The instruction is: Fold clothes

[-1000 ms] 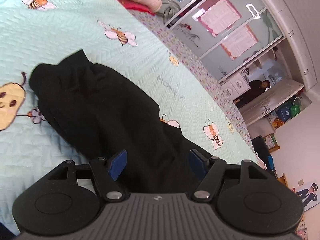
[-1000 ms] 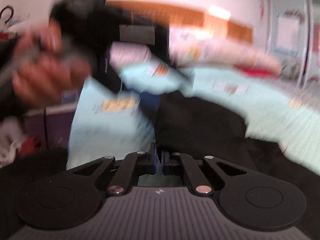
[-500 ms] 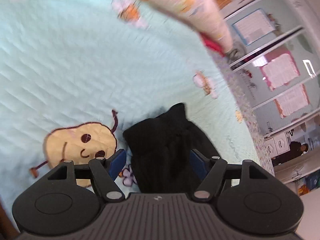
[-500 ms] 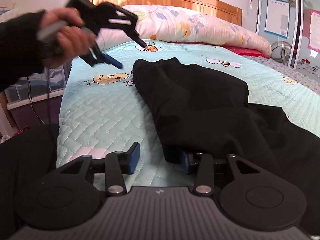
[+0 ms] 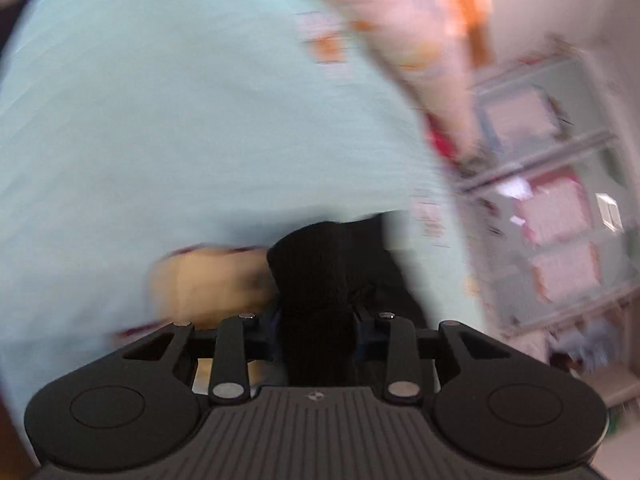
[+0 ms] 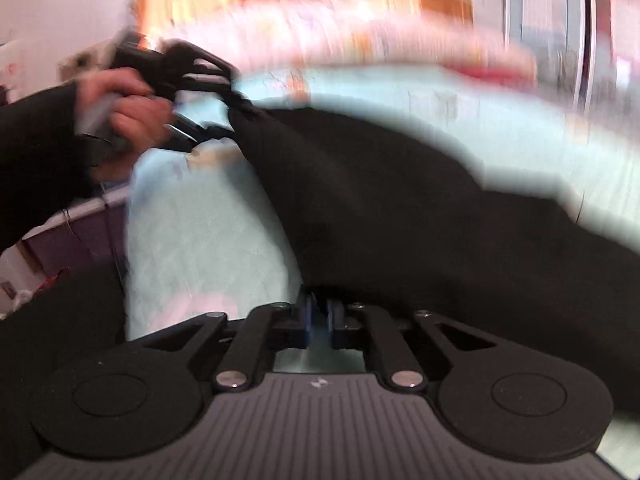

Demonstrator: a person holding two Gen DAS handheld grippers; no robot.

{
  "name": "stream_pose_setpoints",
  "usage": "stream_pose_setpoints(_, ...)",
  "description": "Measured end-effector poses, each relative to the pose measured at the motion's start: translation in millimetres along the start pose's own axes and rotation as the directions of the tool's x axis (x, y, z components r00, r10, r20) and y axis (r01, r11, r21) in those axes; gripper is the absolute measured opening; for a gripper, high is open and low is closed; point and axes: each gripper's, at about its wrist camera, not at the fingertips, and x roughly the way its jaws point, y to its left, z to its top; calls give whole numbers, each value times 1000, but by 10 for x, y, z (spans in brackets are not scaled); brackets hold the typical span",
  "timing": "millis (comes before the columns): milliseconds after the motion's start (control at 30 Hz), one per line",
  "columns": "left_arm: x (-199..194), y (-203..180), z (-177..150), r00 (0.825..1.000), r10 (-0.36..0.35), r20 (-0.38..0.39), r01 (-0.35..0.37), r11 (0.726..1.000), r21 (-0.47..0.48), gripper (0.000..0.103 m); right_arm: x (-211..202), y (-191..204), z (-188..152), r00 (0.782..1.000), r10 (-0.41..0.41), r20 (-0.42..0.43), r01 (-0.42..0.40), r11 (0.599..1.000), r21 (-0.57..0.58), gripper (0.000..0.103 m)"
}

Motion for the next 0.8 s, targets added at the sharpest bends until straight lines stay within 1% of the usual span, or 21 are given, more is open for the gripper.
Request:
stream_pose_setpoints(67, -78, 101, -53, 999, -23, 23, 23, 1000, -19, 33, -52, -5, 3, 1000, 4, 11, -5, 1000, 18, 15)
stream_pose_setpoints(100, -100, 75, -58, 999, -30, 31, 30, 999, -13, 37, -88, 5, 7, 1000, 6, 15, -6, 1000, 16, 32)
stream_pose_setpoints(133, -120, 37, -60, 999, -36, 38, 36, 999, -4, 40, -117, 15, -15, 1000, 10, 20, -11, 1000, 12, 43)
stream_pose_setpoints(200, -120, -29, -39, 999, -33, 32, 32, 999, 10, 56, -140, 33, -60, 1000, 6, 25, -7, 1000, 8, 44)
stream_pose_setpoints(267, -72, -83, -4, 1000, -25, 14, 24, 999, 21, 63, -140, 37, -61, 1000, 4, 23, -4, 1000, 14, 45)
stream_pose_setpoints(333, -88, -103, 26, 1000, -8, 18, 8, 999, 32, 63, -152, 26, -53, 1000, 8, 18, -9, 1000, 24, 46)
stream_pose_setpoints(400, -186, -106, 49, 998, -1, 56, -1, 999, 42, 63, -177, 10, -35, 1000, 18, -1, -18, 999, 36, 49)
stream_pose_setpoints(433, -285, -109, 73, 996, -1, 85, -3, 998, 56, 63, -200, -4, -19, 999, 36, -14, -35, 999, 42, 51)
stream_pose_setpoints(500, -455, -134, 206, 987, 9, 161, -25, 995, 99, 64, -302, -23, -32, 998, 62, -19, -61, 997, 49, 53)
stream_pose_setpoints(533, -522, -178, 269, 982, 9, 187, -34, 991, 127, 65, -355, -42, -61, 998, 56, -17, -55, 997, 54, 56)
stream_pose_setpoints(567, -587, -226, 331, 978, 8, 210, -41, 987, 156, 68, -399, -64, -96, 999, 42, -17, -41, 997, 62, 57)
stream_pose_setpoints(600, -594, -298, 401, 978, -1, 206, -38, 982, 185, 69, -427, -98, -139, 999, 33, -17, -32, 997, 76, 58)
stream_pose_setpoints(667, -495, -472, 516, 987, -7, 162, -34, 968, 247, 69, -440, -185, -222, 999, 33, -9, -32, 993, 114, 58)
stream_pose_setpoints(733, -252, -681, 596, 995, -17, 102, -17, 948, 318, 69, -433, -203, -246, 1000, 31, 2, -31, 990, 138, 58)
stream_pose_setpoints(767, -94, -781, 618, 997, -6, 75, -21, 937, 348, 69, -428, -205, -255, 1000, 29, 6, -29, 989, 146, 58)
stream_pose_setpoints(800, 88, -855, 620, 999, 14, 38, -27, 929, 370, 69, -420, -174, -253, 1000, 22, 4, -22, 991, 133, 61)
